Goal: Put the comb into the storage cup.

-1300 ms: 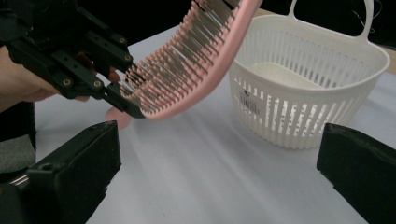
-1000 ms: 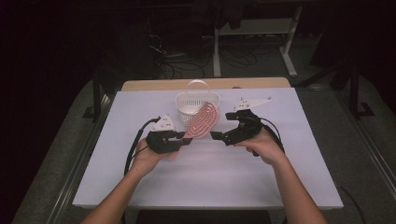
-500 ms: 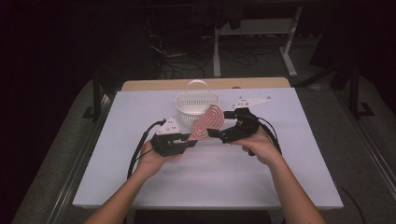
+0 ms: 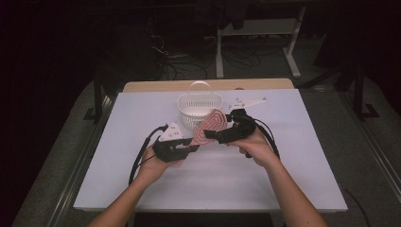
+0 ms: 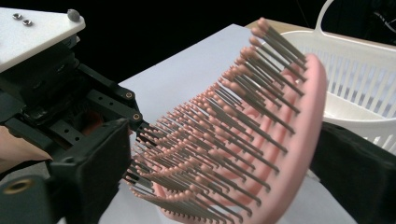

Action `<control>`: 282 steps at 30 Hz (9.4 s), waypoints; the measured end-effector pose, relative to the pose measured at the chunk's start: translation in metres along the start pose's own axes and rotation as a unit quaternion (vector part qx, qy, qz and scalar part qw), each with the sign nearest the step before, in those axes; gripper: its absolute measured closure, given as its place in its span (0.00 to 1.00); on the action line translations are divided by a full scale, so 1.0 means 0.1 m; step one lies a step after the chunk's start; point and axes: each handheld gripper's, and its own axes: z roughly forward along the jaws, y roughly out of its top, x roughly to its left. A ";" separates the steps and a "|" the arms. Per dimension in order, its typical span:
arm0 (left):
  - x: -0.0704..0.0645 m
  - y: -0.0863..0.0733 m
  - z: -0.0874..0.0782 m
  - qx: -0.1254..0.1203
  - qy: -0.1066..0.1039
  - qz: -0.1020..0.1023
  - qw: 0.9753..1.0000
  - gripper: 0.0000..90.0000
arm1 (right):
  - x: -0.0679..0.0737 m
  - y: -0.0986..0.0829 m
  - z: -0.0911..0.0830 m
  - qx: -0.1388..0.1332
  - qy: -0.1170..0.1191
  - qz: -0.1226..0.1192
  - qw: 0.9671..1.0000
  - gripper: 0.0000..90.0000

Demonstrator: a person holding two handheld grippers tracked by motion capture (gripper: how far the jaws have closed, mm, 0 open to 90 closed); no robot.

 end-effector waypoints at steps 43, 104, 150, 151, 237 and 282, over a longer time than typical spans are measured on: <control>-0.02 -0.03 0.06 0.003 0.029 0.030 0.999 0.79 | -0.04 -0.03 0.00 -0.023 0.032 0.051 0.998 0.63; 0.32 -0.35 -0.42 -0.026 -0.040 -0.038 0.998 0.14 | -0.12 0.00 -0.27 -0.059 -0.016 0.047 0.997 0.70; 0.26 -0.98 -0.58 0.020 -0.021 -0.058 0.998 0.00 | -0.18 0.15 -0.49 -0.082 -0.021 0.060 0.995 0.70; 0.26 -0.98 -0.59 0.021 -0.020 -0.058 0.998 0.00 | -0.18 0.16 -0.50 -0.084 -0.022 0.058 0.994 0.70; 0.27 -0.97 -0.63 0.007 -0.001 -0.064 0.998 0.00 | -0.75 0.73 0.25 -0.105 -0.100 0.091 0.985 0.70; 0.28 -0.97 -0.60 0.008 -0.004 -0.063 0.998 0.00 | -1.07 0.45 0.35 -0.035 -0.167 0.096 0.981 0.32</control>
